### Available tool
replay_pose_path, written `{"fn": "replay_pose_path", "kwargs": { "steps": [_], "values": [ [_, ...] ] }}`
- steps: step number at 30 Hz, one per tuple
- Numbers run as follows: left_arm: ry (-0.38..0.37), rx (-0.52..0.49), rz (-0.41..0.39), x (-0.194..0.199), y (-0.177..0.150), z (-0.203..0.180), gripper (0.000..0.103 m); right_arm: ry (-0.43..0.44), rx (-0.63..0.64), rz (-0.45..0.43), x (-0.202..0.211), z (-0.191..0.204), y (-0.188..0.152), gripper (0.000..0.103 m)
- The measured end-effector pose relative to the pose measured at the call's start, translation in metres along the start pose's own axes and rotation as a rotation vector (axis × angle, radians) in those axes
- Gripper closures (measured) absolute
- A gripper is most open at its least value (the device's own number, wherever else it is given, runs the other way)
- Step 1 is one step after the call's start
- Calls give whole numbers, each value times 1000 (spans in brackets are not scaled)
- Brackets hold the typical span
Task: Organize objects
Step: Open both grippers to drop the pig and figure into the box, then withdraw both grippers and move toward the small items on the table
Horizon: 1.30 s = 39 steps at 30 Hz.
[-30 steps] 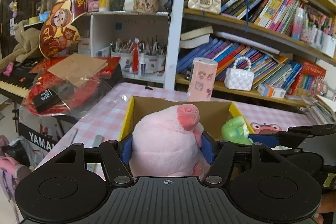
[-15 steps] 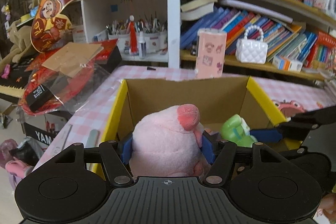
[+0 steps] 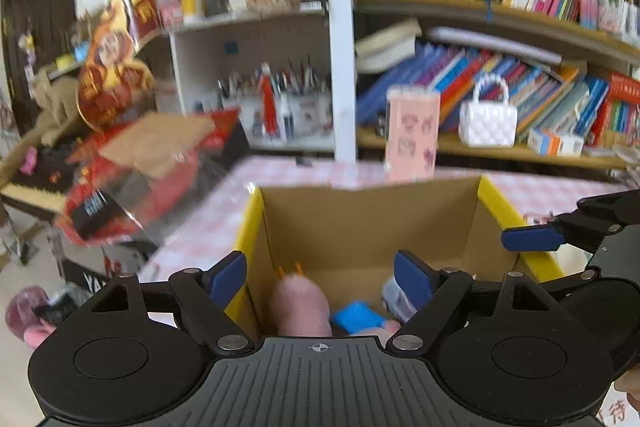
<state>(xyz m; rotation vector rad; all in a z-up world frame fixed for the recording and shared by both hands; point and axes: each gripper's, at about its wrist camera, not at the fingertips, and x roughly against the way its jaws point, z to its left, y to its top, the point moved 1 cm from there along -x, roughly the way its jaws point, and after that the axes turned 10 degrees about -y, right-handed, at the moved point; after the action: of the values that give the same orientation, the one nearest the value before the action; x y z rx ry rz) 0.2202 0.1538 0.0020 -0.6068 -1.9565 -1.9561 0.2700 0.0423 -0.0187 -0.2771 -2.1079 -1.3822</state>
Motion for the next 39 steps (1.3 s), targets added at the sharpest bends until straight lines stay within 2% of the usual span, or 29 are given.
{"fn": "replay_pose_path", "kwargs": {
  "steps": [6, 12, 21, 23, 26, 39],
  "values": [
    [14, 22, -87, 37, 9, 2, 14, -38, -89, -86, 35, -9, 8, 43],
    [15, 36, -106, 69, -1, 7, 13, -70, -146, -99, 68, -7, -5, 41],
    [49, 52, -41, 106, -39, 17, 10, -95, -196, -27, 98, 13, -43, 39],
    [51, 52, -30, 114, -48, 16, 10, -97, -208, -17, 106, 19, -50, 35],
    [50, 48, -7, 125, -60, 15, 10, -106, -208, -1, 118, 30, -61, 35],
    [9, 39, 80, 163, -105, 7, 9, -138, -256, 101, 159, 56, -118, 31]
  ]
}}
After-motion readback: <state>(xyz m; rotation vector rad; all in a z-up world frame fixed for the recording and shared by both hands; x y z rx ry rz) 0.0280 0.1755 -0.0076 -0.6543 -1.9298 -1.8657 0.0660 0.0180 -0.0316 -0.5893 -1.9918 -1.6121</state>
